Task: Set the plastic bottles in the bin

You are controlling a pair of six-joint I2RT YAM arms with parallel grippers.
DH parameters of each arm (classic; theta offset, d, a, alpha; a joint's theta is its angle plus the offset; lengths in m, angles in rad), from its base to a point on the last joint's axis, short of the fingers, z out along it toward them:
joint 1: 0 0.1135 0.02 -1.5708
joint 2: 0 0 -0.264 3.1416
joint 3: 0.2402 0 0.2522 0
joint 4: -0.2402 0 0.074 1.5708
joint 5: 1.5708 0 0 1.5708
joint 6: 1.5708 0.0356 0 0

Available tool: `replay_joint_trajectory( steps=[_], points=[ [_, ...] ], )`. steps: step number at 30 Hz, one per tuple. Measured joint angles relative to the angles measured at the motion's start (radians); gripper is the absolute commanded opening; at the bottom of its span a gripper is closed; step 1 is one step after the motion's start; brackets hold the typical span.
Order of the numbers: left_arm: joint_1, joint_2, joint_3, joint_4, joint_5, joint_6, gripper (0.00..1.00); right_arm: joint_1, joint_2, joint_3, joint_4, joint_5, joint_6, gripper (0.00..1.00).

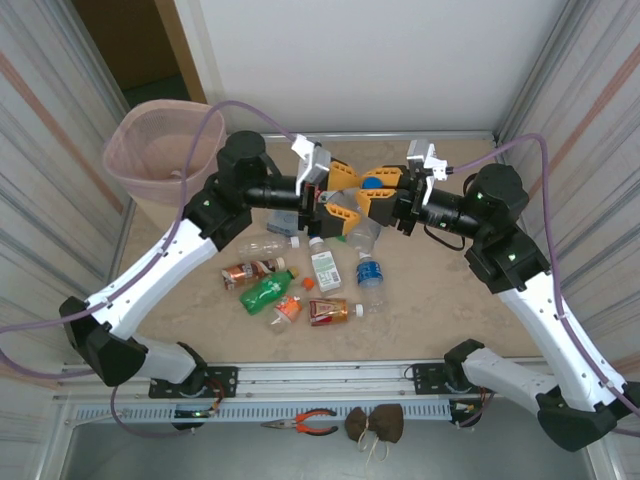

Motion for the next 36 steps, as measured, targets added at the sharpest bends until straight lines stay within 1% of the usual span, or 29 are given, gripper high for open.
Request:
replay_joint_trajectory(
  steps=[6, 16, 19, 23, 26, 31, 34, 36],
  points=[
    [-0.056, 0.002, 0.013, -0.017, -0.003, 0.047, 0.77, 0.033, 0.000, 0.011, 0.030, 0.019, -0.010, 0.21],
    [-0.076, 0.015, 0.021, -0.079, -0.016, 0.109, 0.70, 0.068, -0.032, 0.011, 0.079, 0.078, -0.010, 0.18],
    [-0.082, 0.021, 0.021, -0.089, -0.019, 0.119, 0.66, 0.074, -0.047, 0.011, 0.083, 0.090, -0.010, 0.18],
    [-0.087, 0.021, 0.021, -0.095, -0.019, 0.135, 0.58, 0.084, -0.054, 0.011, 0.083, 0.103, -0.010, 0.18],
    [-0.088, 0.021, 0.021, -0.095, -0.018, 0.149, 0.55, 0.087, -0.055, 0.011, 0.081, 0.106, -0.010, 0.19],
    [-0.088, 0.021, 0.021, -0.095, -0.015, 0.157, 0.55, 0.091, -0.055, 0.011, 0.080, 0.114, -0.011, 0.25],
    [-0.088, 0.021, 0.021, -0.098, -0.021, 0.165, 0.54, 0.097, -0.057, 0.011, 0.073, 0.126, -0.020, 0.36],
    [-0.088, 0.020, 0.021, -0.105, -0.032, 0.177, 0.54, 0.099, -0.060, 0.011, 0.061, 0.139, -0.038, 0.48]
  ],
)
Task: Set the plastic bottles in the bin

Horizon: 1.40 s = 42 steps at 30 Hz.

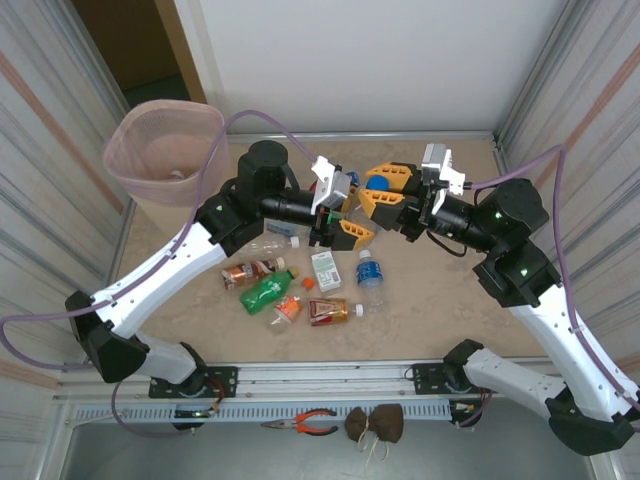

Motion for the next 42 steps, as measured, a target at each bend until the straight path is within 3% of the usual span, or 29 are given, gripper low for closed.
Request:
replay_joint_trajectory(
  steps=[5, 13, 21, 27, 35, 39, 42],
  points=[
    [0.002, 0.000, 0.000, -0.035, -0.050, 0.011, 0.54, 0.003, -0.008, 0.000, -0.034, 0.050, -0.033, 0.65],
    [0.076, -0.015, 0.016, -0.132, -0.154, 0.028, 0.54, 0.004, -0.070, 0.000, -0.092, 0.130, -0.079, 0.71],
    [0.239, -0.056, 0.141, -0.315, -0.348, 0.054, 0.53, 0.004, -0.099, 0.000, -0.138, 0.188, -0.116, 0.72],
    [0.445, -0.057, 0.249, -0.426, -0.459, 0.035, 0.52, 0.004, -0.096, 0.000, -0.169, 0.207, -0.133, 0.72],
    [0.747, -0.059, 0.203, -0.356, -0.475, -0.227, 0.49, 0.004, -0.079, -0.001, -0.172, 0.222, -0.146, 0.72],
    [0.818, -0.060, 0.114, -0.260, -0.521, -0.386, 0.51, 0.004, -0.074, -0.002, -0.174, 0.224, -0.154, 0.72],
    [0.827, -0.046, 0.088, -0.243, -0.636, -0.512, 0.48, 0.004, -0.074, -0.002, -0.176, 0.226, -0.156, 0.72]
  ],
)
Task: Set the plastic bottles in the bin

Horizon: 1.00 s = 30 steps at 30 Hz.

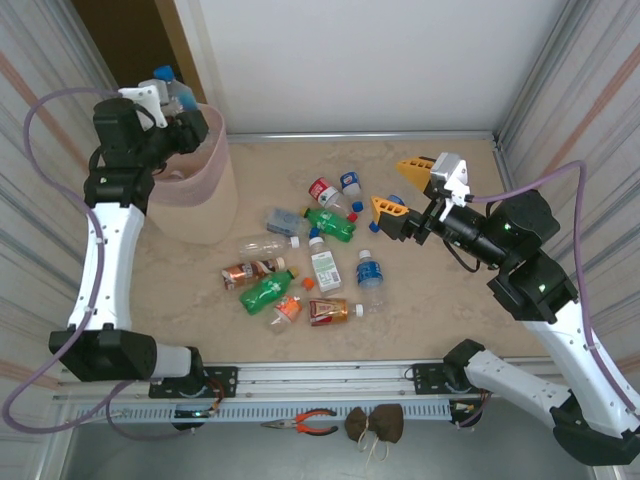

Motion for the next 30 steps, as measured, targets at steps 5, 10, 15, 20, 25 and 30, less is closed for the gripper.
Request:
replay_joint_trajectory(
  steps=[5, 10, 15, 20, 25, 30],
  points=[
    [0.006, 0.085, 0.089, -0.090, -0.206, -0.208, 0.48, 0.000, -0.001, 0.000, -0.007, 0.007, -0.004, 0.72],
    [0.050, 0.233, 0.245, -0.226, -0.280, -0.415, 0.47, 0.000, -0.001, 0.000, -0.014, 0.015, -0.013, 0.72],
    [0.071, 0.349, 0.292, -0.296, -0.269, -0.581, 0.48, 0.000, -0.006, 0.000, -0.028, 0.037, -0.026, 0.73],
    [0.071, 0.448, 0.294, -0.316, -0.224, -0.711, 0.48, 0.000, -0.024, 0.000, -0.052, 0.057, -0.030, 0.72],
    [0.071, 0.526, 0.294, -0.315, -0.166, -0.823, 0.51, 0.000, -0.043, -0.001, -0.072, 0.080, -0.034, 0.73],
    [0.072, 0.557, 0.269, -0.290, -0.141, -0.913, 0.59, 0.000, -0.066, -0.011, -0.082, 0.102, -0.034, 0.73]
  ],
)
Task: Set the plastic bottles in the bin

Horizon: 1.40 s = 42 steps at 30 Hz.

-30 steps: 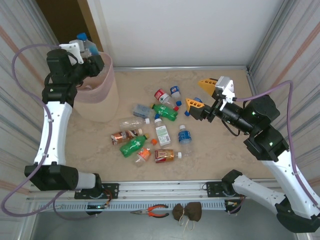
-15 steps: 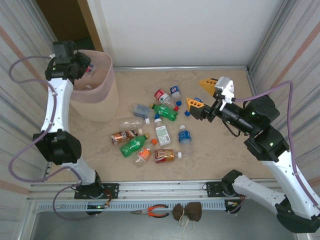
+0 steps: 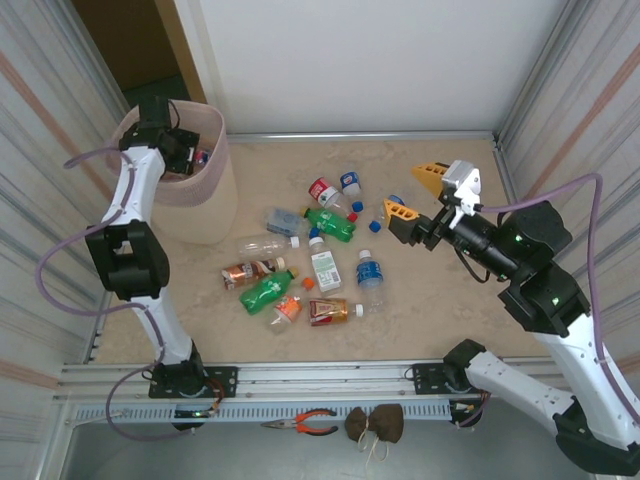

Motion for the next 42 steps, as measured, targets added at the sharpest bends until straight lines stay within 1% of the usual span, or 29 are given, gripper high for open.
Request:
replay_joint_trajectory(
  steps=[3, 8, 13, 21, 30, 35, 38, 42],
  points=[
    [0.005, 0.000, -0.036, 0.032, 0.023, -0.042, 0.63, 0.000, -0.009, -0.004, -0.006, 0.009, 0.000, 0.73],
    [0.006, 0.002, -0.054, 0.068, 0.047, -0.082, 0.74, 0.000, -0.012, -0.004, -0.018, 0.015, 0.001, 0.72],
    [0.006, 0.002, -0.054, 0.089, 0.057, -0.095, 0.79, 0.000, -0.011, -0.004, -0.023, 0.026, 0.001, 0.72],
    [0.006, -0.015, -0.054, 0.096, 0.063, -0.097, 0.80, 0.000, 0.016, -0.004, -0.032, 0.025, 0.006, 0.73],
    [0.006, -0.121, -0.054, 0.096, 0.075, -0.087, 0.78, 0.000, 0.058, -0.002, -0.069, 0.042, 0.036, 0.73],
    [0.013, -0.218, -0.065, 0.125, 0.090, -0.022, 0.78, 0.000, 0.124, 0.005, -0.132, 0.092, 0.082, 0.72],
    [0.019, -0.277, -0.091, 0.161, 0.097, 0.055, 0.78, 0.000, 0.167, 0.005, -0.176, 0.125, 0.122, 0.72],
    [0.031, -0.360, -0.173, 0.233, 0.127, 0.175, 0.78, 0.000, 0.203, 0.005, -0.224, 0.161, 0.185, 0.72]
  ],
)
